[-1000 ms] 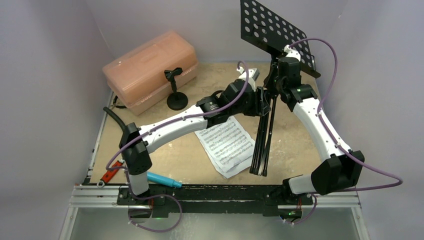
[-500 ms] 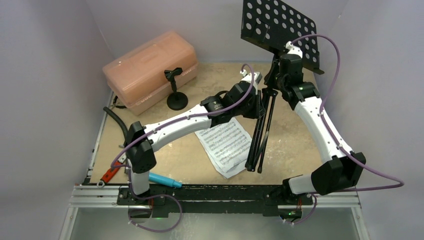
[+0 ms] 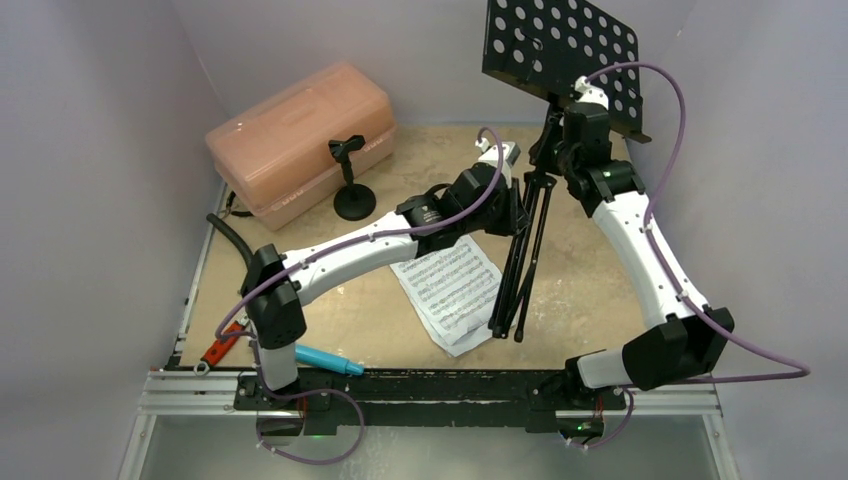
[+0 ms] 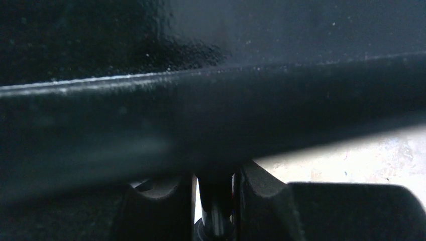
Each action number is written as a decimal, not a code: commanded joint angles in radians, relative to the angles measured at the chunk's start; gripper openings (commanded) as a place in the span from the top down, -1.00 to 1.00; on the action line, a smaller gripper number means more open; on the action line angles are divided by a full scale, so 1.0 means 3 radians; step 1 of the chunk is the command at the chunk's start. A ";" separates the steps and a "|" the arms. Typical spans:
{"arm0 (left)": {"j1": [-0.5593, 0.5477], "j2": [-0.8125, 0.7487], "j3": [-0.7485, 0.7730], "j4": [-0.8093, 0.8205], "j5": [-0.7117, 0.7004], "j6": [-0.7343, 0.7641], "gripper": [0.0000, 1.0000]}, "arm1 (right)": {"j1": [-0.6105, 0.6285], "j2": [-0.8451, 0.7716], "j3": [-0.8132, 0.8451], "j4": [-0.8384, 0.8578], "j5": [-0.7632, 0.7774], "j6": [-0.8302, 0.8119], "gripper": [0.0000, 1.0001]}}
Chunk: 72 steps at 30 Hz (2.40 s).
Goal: Set up the instrument practice props
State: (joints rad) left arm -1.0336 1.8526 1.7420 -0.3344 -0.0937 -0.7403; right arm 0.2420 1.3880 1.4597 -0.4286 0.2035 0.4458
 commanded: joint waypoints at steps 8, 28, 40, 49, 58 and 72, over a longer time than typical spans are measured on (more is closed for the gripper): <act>0.0009 -0.0542 -0.0633 0.0823 -0.0041 0.0042 1.00 | 0.0002 -0.0452 0.0612 0.1011 -0.0270 0.0056 1.00; 0.0021 -0.0799 -0.1174 0.1684 -0.0012 0.0362 1.00 | 0.0006 -0.1111 -0.0227 0.2220 -0.1220 -0.0374 1.00; 0.0075 -0.0928 -0.1319 0.1854 -0.0182 0.0636 1.00 | 0.0003 -0.1269 -0.0322 0.2513 -0.1350 -0.0433 1.00; 0.0071 -0.0880 -0.1182 0.1604 -0.0300 0.0883 1.00 | 0.0006 -0.1303 -0.0368 0.2824 -0.1607 -0.0555 1.00; 0.0080 -0.0874 -0.1154 0.1502 -0.0569 0.1002 1.00 | 0.0009 -0.1391 -0.0543 0.3219 -0.2047 -0.0696 1.00; 0.0106 -0.0855 -0.1177 0.1388 -0.0854 0.1033 1.00 | 0.0007 -0.1617 -0.0886 0.3484 -0.1922 -0.0659 1.00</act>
State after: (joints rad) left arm -1.0424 1.6115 1.3689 0.1207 -0.2062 -0.4294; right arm 0.2466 1.0061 1.1187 0.2653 -0.3798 0.2352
